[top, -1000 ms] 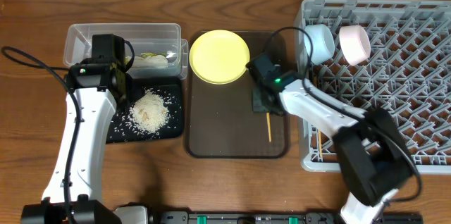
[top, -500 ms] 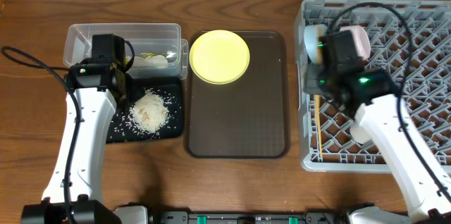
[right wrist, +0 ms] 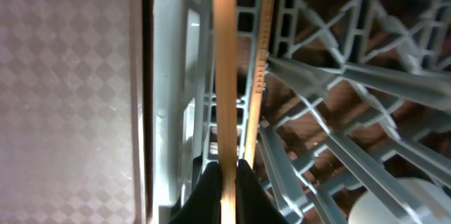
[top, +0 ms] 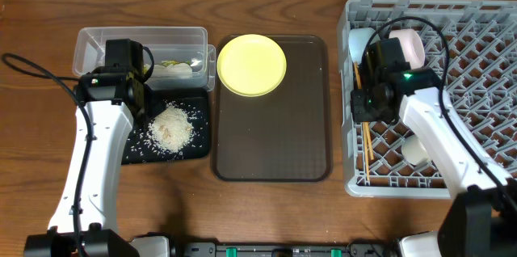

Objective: Sort waste into correct bins and load items into the dishwasher rack
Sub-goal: 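Place the second chopstick upright along the rack's left edge, then reach the right gripper to the yellow plate and grip its rim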

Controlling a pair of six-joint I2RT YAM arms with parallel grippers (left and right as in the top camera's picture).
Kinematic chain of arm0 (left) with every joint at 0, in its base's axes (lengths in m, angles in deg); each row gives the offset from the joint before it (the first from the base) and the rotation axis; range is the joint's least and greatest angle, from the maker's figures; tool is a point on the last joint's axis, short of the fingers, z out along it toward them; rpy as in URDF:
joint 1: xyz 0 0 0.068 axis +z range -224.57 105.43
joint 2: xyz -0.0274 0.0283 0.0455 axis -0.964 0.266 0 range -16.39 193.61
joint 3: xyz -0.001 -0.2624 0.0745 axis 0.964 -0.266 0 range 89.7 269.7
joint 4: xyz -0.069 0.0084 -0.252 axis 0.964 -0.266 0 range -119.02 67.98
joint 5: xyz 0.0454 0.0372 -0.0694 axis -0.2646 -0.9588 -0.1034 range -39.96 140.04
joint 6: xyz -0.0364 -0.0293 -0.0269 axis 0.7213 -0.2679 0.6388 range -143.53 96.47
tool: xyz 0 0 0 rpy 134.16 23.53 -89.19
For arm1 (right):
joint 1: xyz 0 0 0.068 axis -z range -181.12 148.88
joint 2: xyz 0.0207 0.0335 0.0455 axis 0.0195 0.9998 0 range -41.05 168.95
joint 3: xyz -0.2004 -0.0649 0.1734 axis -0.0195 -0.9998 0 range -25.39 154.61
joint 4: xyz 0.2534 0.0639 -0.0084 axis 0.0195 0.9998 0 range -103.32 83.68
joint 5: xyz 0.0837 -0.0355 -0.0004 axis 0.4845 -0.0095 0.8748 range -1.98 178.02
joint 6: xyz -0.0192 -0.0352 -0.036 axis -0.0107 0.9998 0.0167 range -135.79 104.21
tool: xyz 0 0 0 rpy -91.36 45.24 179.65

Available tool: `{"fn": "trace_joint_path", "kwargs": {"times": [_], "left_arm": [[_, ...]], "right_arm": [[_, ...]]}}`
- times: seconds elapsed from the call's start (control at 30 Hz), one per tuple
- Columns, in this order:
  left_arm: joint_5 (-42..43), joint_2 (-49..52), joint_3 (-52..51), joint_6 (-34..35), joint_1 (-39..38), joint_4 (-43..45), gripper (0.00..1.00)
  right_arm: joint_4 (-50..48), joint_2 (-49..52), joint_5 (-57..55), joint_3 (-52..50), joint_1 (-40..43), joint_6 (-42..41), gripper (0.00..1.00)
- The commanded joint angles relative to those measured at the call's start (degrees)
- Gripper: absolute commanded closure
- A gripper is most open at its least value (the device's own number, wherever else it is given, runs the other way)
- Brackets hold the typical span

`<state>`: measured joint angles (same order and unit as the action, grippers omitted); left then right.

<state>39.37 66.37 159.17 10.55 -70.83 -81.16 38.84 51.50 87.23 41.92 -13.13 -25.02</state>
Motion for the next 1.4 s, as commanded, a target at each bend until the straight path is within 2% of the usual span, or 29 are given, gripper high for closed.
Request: {"fn": "trace_joint_path", "kwargs": {"times": [0.0, 0.17, 0.53, 0.6, 0.67, 0.8, 1.07, 1.17, 1.37], "left_arm": [[-0.3, -0.3, 0.5, -0.3, 0.2, -0.2, 0.29], [-0.3, -0.3, 0.5, -0.3, 0.2, -0.2, 0.29], [-0.3, -0.3, 0.5, -0.3, 0.2, -0.2, 0.29], [-0.3, -0.3, 0.5, -0.3, 0.2, -0.2, 0.28], [-0.3, -0.3, 0.5, -0.3, 0.2, -0.2, 0.29], [-0.3, -0.3, 0.5, -0.3, 0.2, -0.2, 0.29], [-0.3, -0.3, 0.5, -0.3, 0.2, -0.2, 0.29], [-0.3, -0.3, 0.5, -0.3, 0.2, -0.2, 0.29], [-0.3, -0.3, 0.5, -0.3, 0.2, -0.2, 0.28]], "right_arm": [[-0.3, 1.0, 1.1, -0.4, -0.2, 1.1, 0.87], [-0.6, 0.9, 1.1, -0.4, -0.2, 1.1, 0.80], [-3.7, -3.8, 1.2, 4.3, -0.4, 1.2, 0.78], [-8.0, -5.3, 2.4, 5.2, -1.0, 1.2, 0.73], [-14.3, -6.3, 5.0, 5.2, -2.0, 1.2, 0.60], [-23.8, -5.5, 11.5, 5.1, -4.7, 1.1, 0.55], [-35.6, 4.0, 10.7, 5.1, -11.8, -1.6, 0.53], [-38.7, 9.5, 5.4, 5.1, -14.4, -5.0, 0.53], [-42.7, 19.3, 0.6, 7.1, -16.5, -6.0, 0.53]]}}
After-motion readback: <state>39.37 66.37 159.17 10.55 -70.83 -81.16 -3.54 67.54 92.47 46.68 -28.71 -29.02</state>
